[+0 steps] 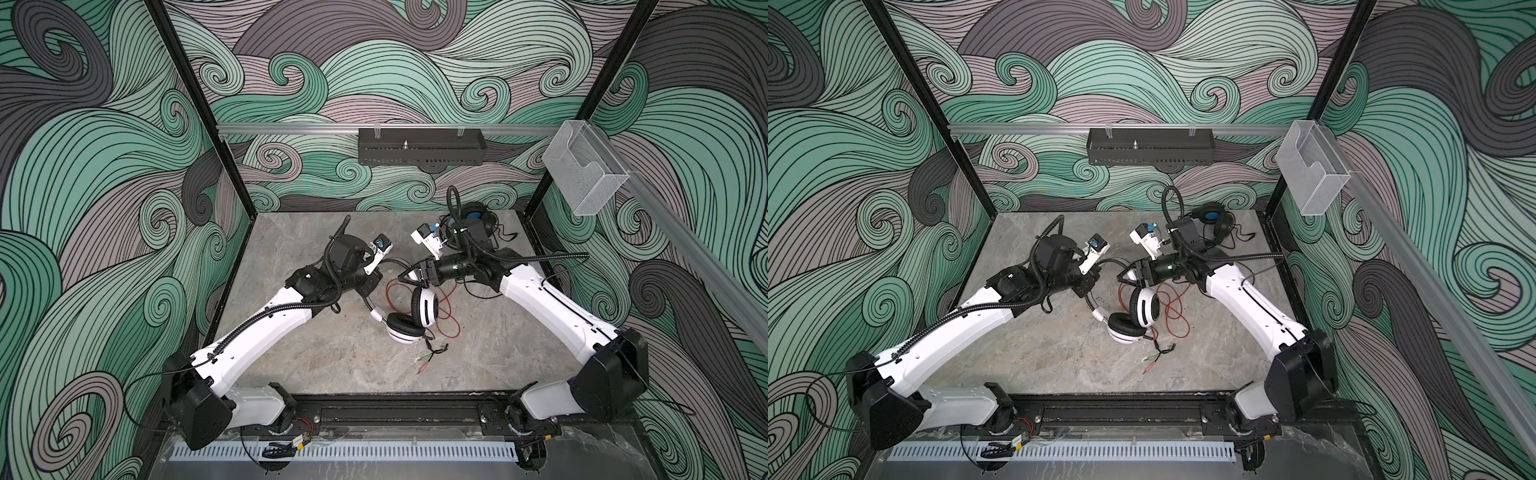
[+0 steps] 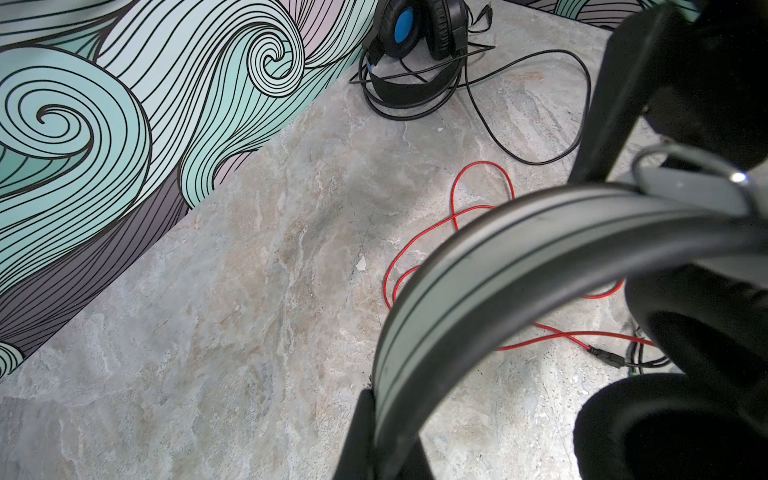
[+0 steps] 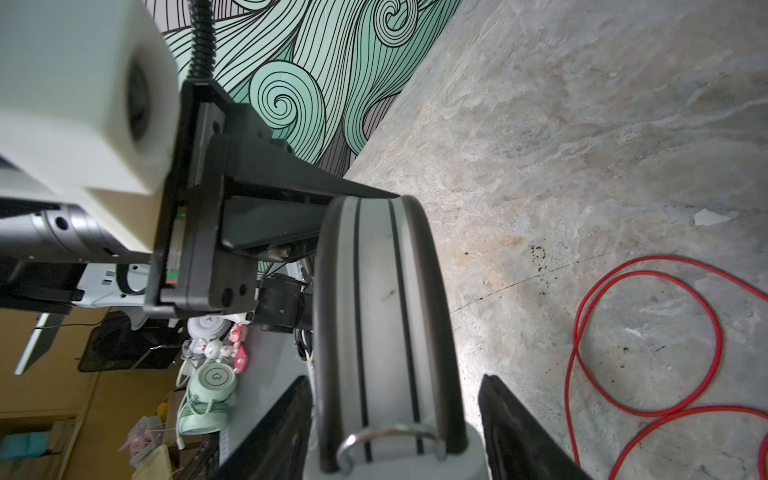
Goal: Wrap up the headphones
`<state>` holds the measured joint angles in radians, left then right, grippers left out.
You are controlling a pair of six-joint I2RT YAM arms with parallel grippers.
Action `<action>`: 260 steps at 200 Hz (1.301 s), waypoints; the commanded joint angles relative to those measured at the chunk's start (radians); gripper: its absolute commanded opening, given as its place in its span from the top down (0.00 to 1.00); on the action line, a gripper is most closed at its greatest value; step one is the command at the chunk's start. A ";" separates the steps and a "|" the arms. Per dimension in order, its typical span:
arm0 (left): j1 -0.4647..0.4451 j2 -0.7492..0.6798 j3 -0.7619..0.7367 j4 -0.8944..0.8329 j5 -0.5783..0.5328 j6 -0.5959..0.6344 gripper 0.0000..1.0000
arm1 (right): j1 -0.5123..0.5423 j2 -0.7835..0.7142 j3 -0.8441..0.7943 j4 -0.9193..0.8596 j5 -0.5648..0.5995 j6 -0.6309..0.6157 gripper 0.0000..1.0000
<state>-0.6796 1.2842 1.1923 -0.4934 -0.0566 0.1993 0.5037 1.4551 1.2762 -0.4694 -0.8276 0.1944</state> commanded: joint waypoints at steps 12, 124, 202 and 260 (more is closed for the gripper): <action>-0.011 -0.033 0.030 0.057 0.033 -0.049 1.00 | -0.002 0.002 -0.002 0.040 -0.042 0.006 0.64; 0.108 -0.183 -0.258 -0.122 -0.060 -0.770 0.01 | 0.200 0.086 0.181 -0.178 1.017 -0.471 1.00; 0.375 -0.341 -0.415 -0.235 0.102 -0.878 0.14 | 0.479 0.287 0.033 0.072 1.422 -0.538 1.00; 0.464 -0.277 -0.347 -0.251 0.139 -0.809 0.14 | 0.536 0.257 -0.083 0.007 1.130 -0.262 0.61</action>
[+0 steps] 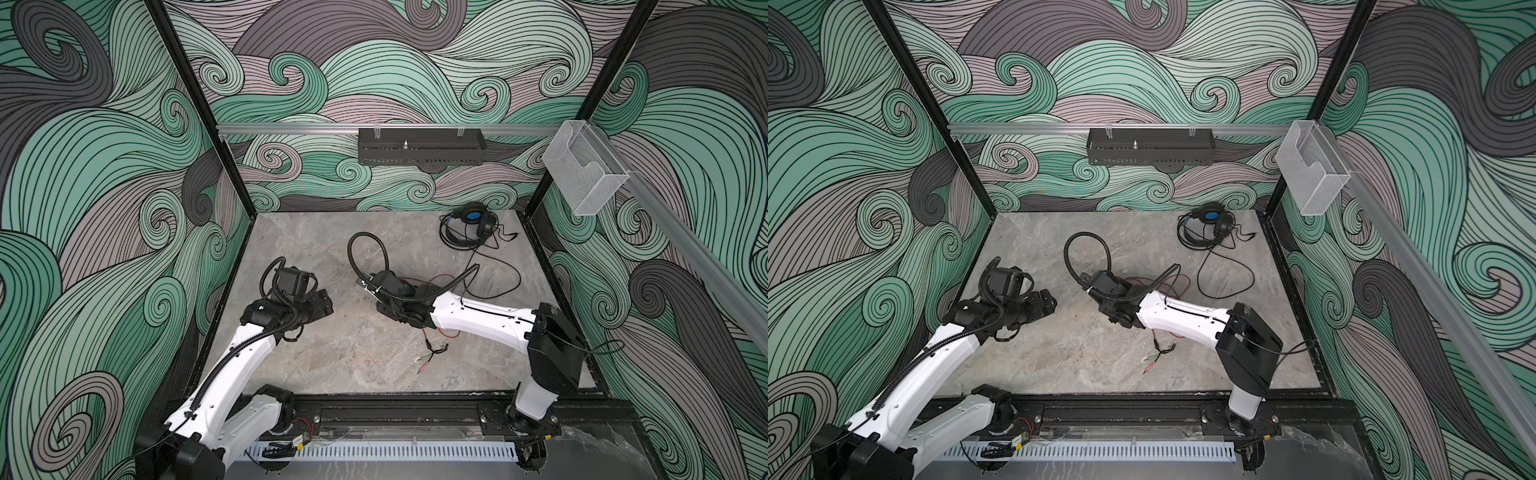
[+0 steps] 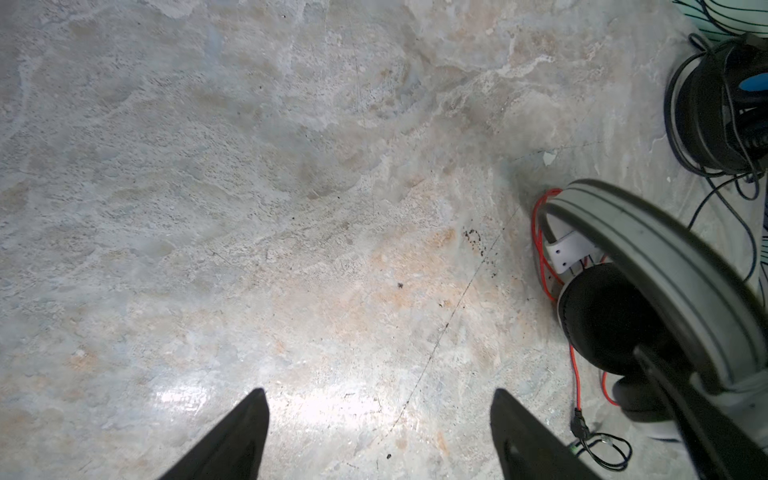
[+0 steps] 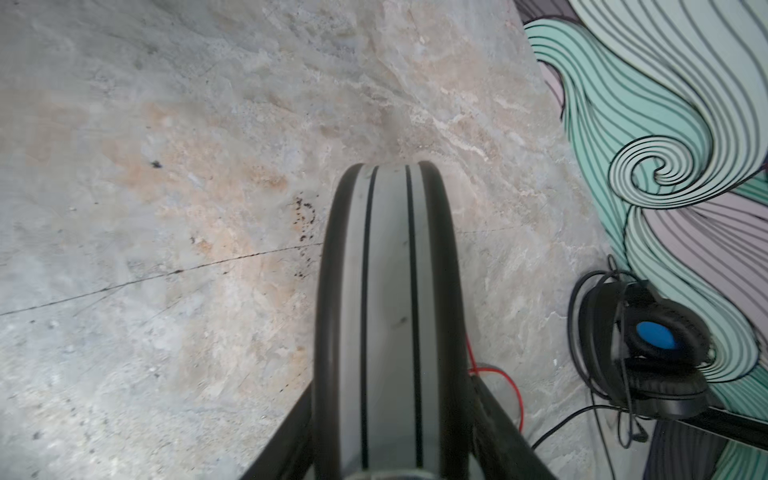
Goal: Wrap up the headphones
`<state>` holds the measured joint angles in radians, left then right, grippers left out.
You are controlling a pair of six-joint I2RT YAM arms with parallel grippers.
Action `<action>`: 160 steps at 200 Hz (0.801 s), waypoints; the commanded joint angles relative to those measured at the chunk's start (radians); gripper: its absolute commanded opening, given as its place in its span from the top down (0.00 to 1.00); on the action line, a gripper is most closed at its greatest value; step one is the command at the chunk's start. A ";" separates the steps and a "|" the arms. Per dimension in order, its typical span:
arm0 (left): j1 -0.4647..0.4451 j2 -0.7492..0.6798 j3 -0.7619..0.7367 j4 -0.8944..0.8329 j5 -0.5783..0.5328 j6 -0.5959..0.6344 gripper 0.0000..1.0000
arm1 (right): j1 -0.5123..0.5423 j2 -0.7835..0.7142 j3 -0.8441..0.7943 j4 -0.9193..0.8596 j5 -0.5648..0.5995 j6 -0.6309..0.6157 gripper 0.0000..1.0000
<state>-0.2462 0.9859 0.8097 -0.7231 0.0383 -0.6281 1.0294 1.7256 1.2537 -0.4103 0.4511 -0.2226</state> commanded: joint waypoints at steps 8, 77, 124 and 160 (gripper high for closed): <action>0.040 0.027 0.036 -0.016 0.053 0.016 0.14 | 0.009 -0.019 -0.076 -0.045 -0.192 0.175 0.54; 0.043 0.123 0.125 -0.078 0.100 0.114 0.14 | 0.048 -0.108 -0.072 0.002 -0.434 0.150 0.19; 0.015 0.264 0.210 -0.172 0.175 0.141 0.11 | -0.026 -0.210 -0.035 -0.036 -0.565 0.250 0.09; -0.071 0.417 0.238 -0.117 0.166 0.094 0.13 | -0.133 -0.287 0.022 -0.140 -0.513 0.277 0.00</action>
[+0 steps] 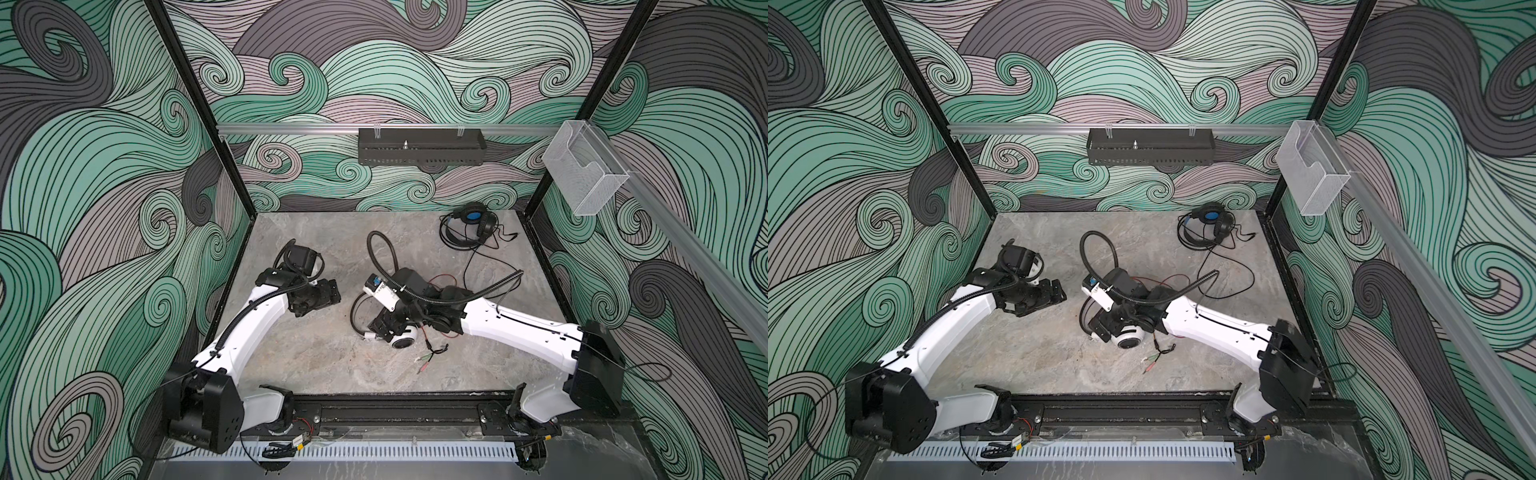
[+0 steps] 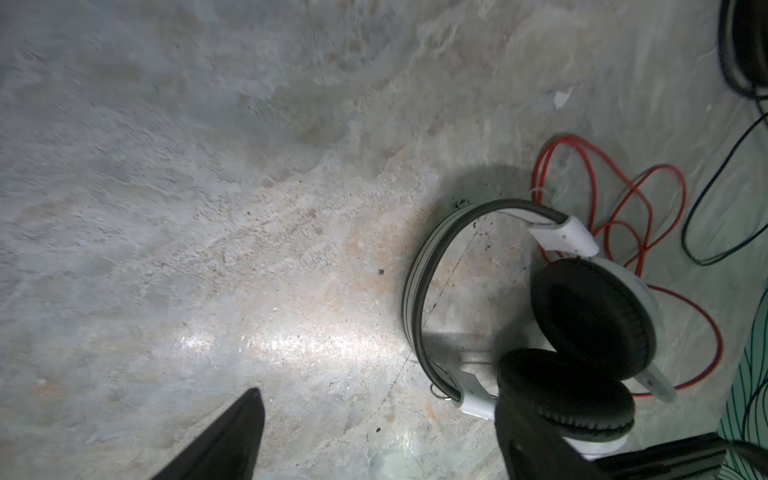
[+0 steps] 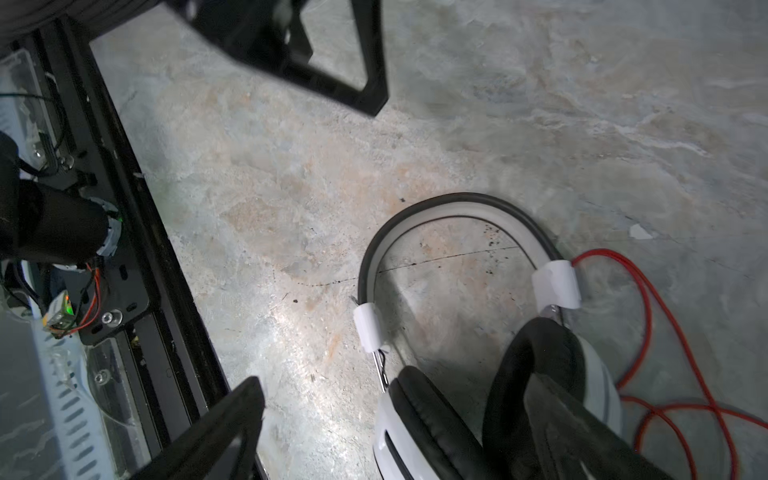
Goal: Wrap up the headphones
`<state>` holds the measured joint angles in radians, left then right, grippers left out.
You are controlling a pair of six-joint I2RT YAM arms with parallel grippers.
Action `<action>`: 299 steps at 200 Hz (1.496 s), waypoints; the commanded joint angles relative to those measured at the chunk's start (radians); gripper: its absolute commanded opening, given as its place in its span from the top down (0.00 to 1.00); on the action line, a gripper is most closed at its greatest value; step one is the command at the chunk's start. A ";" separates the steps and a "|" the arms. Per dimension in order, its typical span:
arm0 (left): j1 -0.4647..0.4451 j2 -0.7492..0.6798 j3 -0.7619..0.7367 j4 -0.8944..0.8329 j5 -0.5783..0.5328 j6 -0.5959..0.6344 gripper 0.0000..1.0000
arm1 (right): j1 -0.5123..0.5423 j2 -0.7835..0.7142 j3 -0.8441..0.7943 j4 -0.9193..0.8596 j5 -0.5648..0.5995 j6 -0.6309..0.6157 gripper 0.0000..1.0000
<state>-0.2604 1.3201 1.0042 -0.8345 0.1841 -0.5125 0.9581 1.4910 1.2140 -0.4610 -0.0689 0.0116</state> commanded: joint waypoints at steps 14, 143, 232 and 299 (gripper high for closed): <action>-0.097 0.168 0.076 0.029 0.013 -0.039 0.17 | -0.112 -0.076 0.073 -0.141 0.048 0.043 0.00; -0.189 0.545 0.278 -0.006 -0.112 -0.015 0.35 | -0.317 -0.311 -0.121 -0.196 0.061 0.044 0.00; -0.212 0.646 0.284 0.063 -0.116 -0.055 0.52 | -0.339 -0.299 -0.115 -0.192 0.041 0.047 0.01; -0.221 0.691 0.295 0.074 -0.163 -0.057 0.82 | -0.374 -0.323 -0.122 -0.191 0.046 0.039 0.00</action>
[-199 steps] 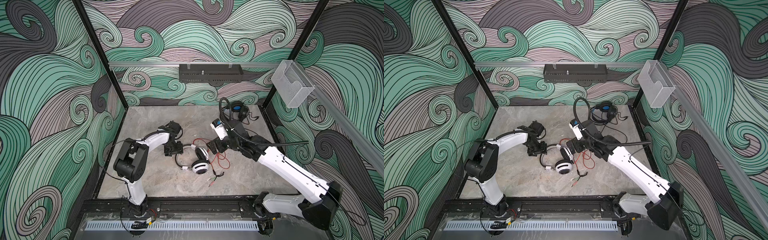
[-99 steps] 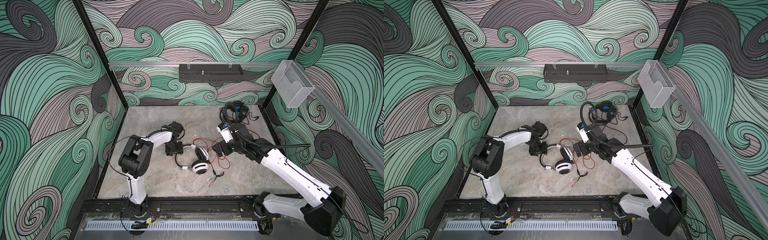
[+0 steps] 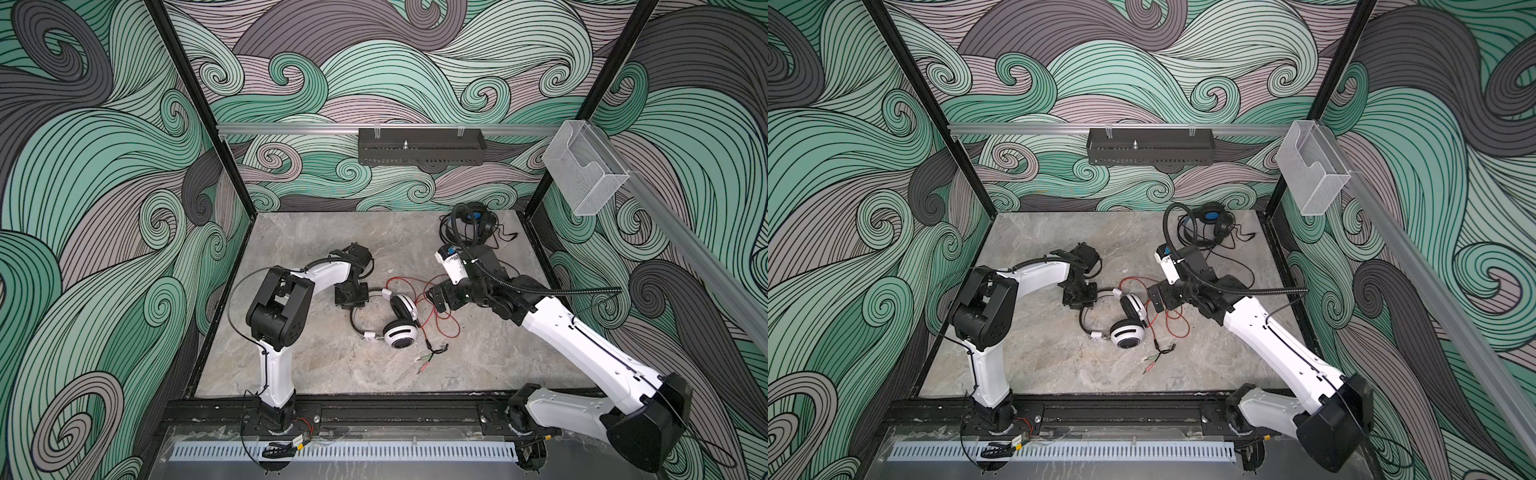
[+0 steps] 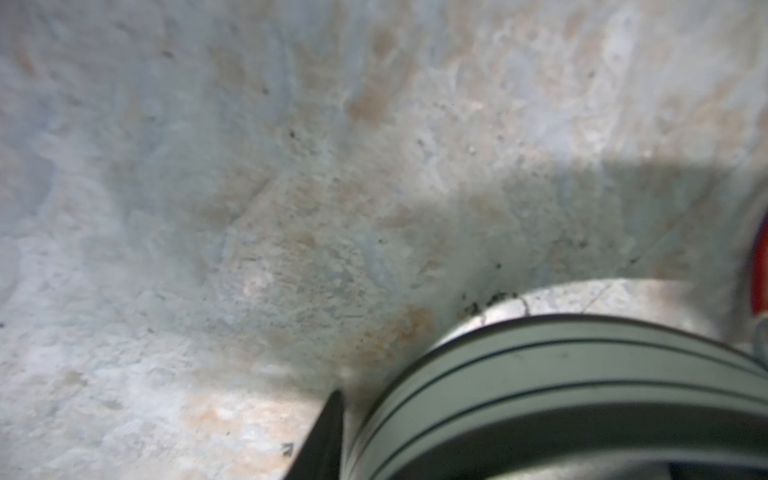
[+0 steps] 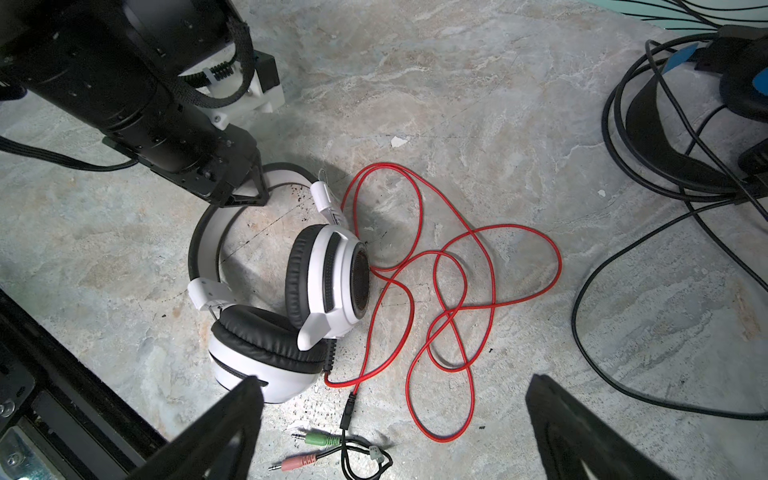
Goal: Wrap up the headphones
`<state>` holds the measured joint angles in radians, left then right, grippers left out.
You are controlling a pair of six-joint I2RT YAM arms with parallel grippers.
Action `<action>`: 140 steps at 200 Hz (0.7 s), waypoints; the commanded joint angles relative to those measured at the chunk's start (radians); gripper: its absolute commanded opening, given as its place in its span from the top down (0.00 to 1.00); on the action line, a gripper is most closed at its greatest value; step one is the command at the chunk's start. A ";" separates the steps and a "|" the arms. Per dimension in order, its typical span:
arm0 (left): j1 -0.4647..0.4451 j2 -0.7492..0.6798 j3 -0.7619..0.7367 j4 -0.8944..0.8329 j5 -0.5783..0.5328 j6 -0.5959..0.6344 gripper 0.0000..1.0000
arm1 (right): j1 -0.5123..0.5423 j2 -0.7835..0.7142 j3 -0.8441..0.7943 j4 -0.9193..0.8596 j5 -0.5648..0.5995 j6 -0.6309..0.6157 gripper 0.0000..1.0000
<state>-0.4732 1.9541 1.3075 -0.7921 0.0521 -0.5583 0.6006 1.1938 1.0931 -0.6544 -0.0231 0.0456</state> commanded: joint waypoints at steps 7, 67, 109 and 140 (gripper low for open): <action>-0.008 0.054 -0.007 0.029 -0.036 -0.011 0.86 | -0.020 -0.030 -0.004 0.002 -0.003 0.004 0.00; -0.008 -0.150 0.040 -0.043 -0.254 0.116 1.00 | -0.036 -0.087 -0.012 0.018 -0.051 -0.044 0.00; -0.009 -0.402 0.117 -0.063 -0.363 0.378 1.00 | -0.034 -0.238 -0.040 0.107 -0.218 -0.157 0.00; -0.006 -0.565 0.129 -0.028 -0.382 0.466 1.00 | -0.033 -0.252 0.022 0.073 -0.270 -0.197 0.00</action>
<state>-0.4793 1.5059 1.3960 -0.8402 -0.2916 -0.2031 0.5682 0.9386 1.0687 -0.5869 -0.2081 -0.0925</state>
